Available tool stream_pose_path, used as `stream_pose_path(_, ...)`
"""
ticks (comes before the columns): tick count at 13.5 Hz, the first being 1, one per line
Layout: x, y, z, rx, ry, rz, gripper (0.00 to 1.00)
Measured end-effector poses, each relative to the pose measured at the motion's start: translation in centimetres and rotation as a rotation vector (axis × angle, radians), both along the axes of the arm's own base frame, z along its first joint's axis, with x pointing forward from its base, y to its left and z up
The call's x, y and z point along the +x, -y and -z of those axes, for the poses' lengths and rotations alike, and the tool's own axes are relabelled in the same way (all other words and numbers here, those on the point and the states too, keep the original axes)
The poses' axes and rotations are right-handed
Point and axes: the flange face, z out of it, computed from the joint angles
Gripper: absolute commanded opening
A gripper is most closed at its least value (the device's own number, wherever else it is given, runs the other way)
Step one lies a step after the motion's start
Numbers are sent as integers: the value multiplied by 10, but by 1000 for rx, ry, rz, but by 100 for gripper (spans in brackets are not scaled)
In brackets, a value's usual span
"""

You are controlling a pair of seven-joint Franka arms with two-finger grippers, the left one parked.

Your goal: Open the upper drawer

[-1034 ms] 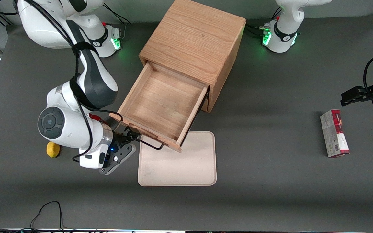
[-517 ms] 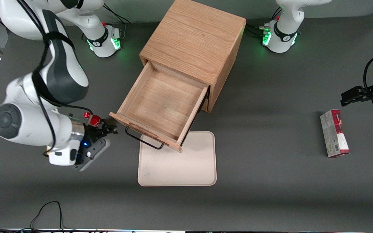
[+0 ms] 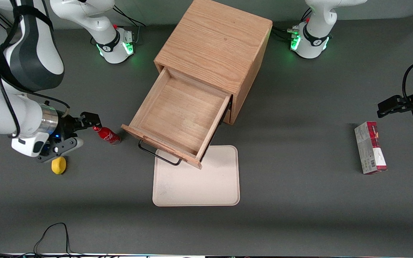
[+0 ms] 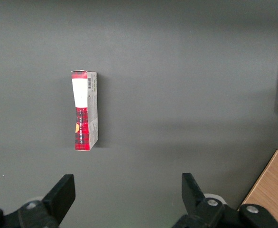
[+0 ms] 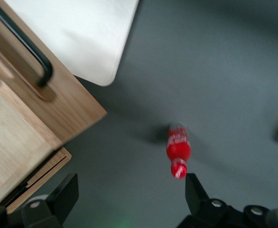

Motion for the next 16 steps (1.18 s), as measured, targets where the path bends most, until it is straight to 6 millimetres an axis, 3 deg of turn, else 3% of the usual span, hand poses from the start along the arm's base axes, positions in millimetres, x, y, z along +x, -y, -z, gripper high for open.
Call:
stream_pose_path(3, -18, 18, -3, -41, -13, 53, 100)
stream_pose_path(8, -18, 50, -7, -69, -12, 161, 100)
stream_pose_path(13, -33, 53, -44, -65, 69, 193, 100)
stream_pose_path(16, -58, 67, -49, -98, 96, 191, 100)
